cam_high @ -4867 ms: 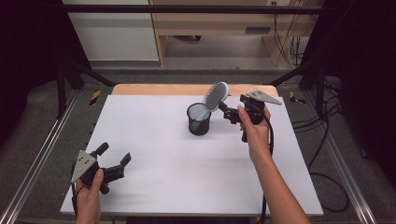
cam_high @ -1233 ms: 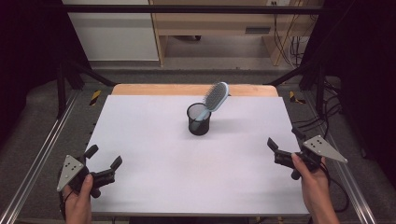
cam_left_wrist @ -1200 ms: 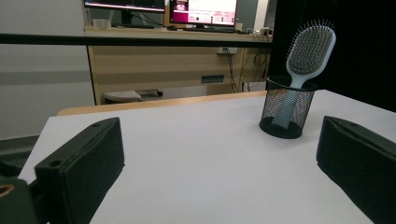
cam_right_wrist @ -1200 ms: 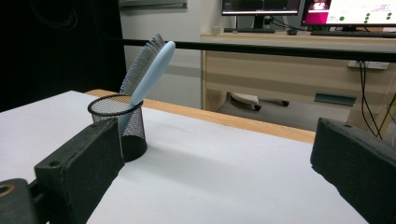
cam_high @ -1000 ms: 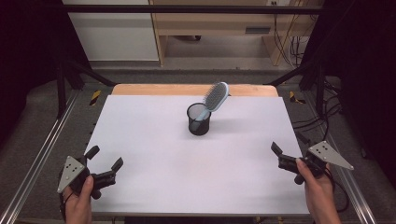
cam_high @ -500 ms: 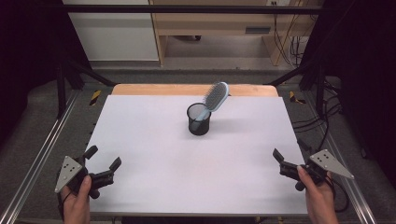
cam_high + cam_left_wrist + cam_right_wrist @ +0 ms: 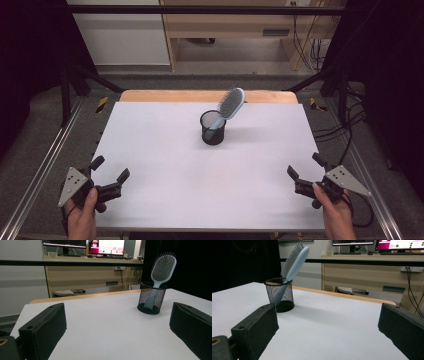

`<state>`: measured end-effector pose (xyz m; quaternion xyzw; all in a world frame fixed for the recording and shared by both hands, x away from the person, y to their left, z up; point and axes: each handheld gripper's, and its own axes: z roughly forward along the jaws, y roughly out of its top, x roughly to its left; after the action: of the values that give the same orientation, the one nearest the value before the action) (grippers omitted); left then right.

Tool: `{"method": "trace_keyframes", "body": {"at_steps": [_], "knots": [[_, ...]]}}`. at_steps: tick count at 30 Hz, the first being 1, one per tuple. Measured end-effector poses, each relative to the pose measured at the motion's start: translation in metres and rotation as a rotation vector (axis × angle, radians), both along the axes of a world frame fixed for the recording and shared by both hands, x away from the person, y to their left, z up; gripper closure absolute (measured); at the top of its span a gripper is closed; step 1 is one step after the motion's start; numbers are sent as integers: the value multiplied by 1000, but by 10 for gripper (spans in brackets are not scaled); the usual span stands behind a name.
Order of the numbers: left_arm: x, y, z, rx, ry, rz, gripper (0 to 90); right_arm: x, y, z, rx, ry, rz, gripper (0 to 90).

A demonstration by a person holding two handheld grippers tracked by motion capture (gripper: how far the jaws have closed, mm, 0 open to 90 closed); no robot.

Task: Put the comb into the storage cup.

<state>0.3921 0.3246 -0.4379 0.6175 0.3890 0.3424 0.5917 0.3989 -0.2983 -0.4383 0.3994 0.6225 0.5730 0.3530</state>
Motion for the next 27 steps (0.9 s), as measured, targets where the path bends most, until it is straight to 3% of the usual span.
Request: {"method": "trace_keyframes", "body": {"at_steps": [27], "knots": [[1, -1, 0, 8, -3, -10, 9, 1, 22, -16, -21, 8, 83, 25]]}}
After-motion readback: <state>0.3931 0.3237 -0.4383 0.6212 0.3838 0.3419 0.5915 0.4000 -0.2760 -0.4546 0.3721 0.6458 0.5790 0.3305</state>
